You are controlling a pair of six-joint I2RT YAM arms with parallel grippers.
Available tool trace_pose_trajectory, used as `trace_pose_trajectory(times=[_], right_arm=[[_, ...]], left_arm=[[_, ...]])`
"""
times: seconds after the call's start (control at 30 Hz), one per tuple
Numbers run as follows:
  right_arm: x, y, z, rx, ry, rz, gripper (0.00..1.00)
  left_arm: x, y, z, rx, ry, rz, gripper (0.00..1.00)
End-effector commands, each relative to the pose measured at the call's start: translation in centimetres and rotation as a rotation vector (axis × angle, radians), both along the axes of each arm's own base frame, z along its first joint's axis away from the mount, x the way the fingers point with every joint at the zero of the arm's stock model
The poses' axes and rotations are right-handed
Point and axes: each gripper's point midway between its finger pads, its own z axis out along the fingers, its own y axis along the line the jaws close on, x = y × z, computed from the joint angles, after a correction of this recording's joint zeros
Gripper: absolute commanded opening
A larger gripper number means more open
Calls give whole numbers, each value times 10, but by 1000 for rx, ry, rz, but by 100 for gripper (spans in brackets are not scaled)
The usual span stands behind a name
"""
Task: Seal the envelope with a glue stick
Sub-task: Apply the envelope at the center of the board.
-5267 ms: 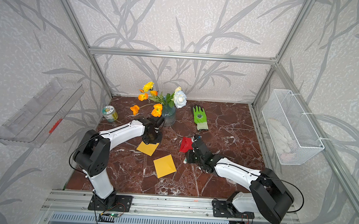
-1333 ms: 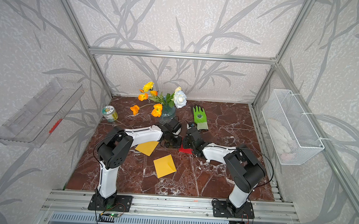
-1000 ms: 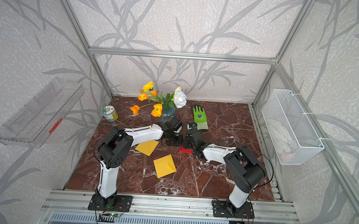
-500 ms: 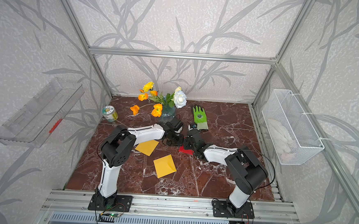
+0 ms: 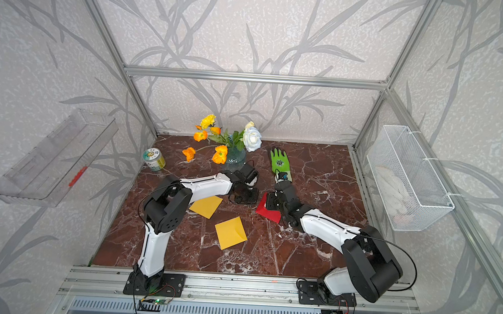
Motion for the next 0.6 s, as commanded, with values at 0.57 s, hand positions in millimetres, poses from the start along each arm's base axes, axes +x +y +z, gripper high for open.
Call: trace_pose_trajectory(times=[0.57], right_arm=[[-17, -11, -62, 30, 180, -30, 0]], left_arm=[[-38, -5, 61, -113, 28, -69, 13]])
